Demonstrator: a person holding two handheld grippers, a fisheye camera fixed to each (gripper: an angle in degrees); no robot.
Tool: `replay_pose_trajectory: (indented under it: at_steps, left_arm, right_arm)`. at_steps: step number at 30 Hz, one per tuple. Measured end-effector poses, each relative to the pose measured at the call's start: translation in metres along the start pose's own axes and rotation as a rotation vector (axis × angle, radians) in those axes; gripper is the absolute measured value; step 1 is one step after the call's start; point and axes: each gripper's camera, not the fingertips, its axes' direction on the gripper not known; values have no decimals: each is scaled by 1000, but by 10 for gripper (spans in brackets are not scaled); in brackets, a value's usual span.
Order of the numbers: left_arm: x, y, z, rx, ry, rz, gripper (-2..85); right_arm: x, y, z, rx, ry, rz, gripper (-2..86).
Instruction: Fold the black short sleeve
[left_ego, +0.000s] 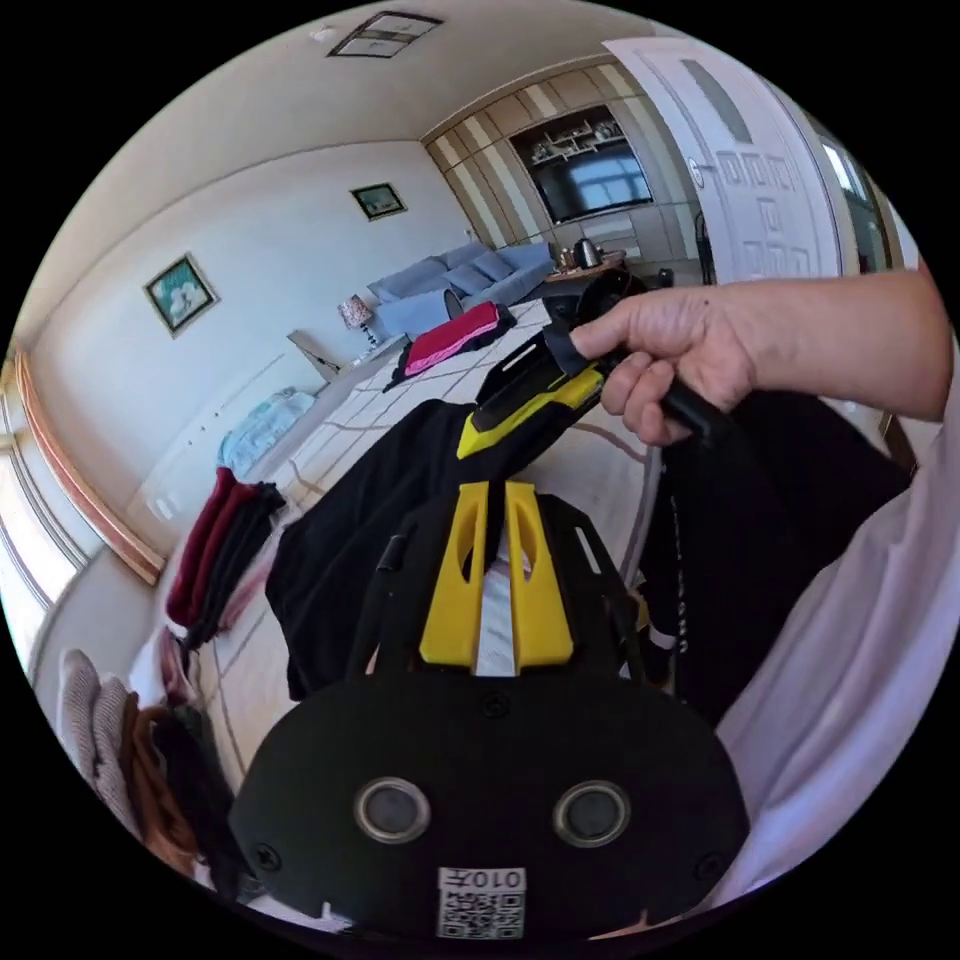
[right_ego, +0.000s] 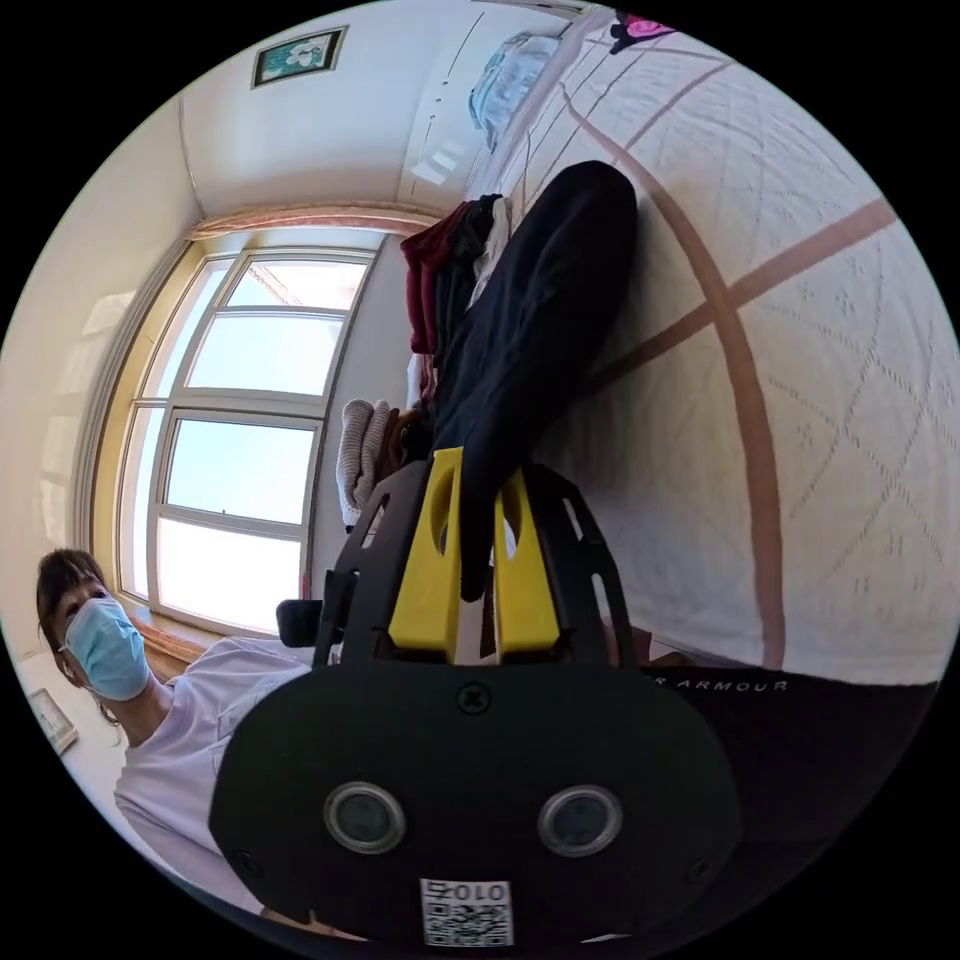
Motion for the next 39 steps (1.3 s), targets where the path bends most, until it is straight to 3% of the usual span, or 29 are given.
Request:
replay_pose_trajectory:
  at_steps: [3,5,6,8,16,19,25,32,36,39]
  left_arm:
    - [-84,41,-19,-43,296,-361,88]
    - [-153,98,-8,-35,606,-763,116]
    - [-167,112,-4,-15,668,-851,123]
    - [-212,151,2,49,721,-1070,150]
    - [-310,197,30,303,934,-1492,192]
    - [-335,201,32,352,941,-1549,191]
    - [-359,195,23,277,949,-1602,175]
    - [-379,173,31,393,1026,-1628,176]
    - [-399,168,23,438,915,-1618,157]
    - [-418,159,12,349,860,-1538,130]
  right_arm:
    - [-4,-8,-14,17,-77,-18,62]
    - [-8,-13,-19,24,-114,-26,62]
    - [-11,-17,-21,27,-125,-34,61]
    - [-16,-22,-24,20,-118,-50,61]
    - [-15,-30,-46,24,-94,-50,61]
    - [-11,-30,-51,26,-103,-40,61]
    - [-8,-29,-67,55,-118,-29,62]
    - [-16,-36,-67,46,-127,-37,64]
    - [-15,-37,-70,33,-94,-43,62]
    - [-8,-34,-65,-8,-28,-48,62]
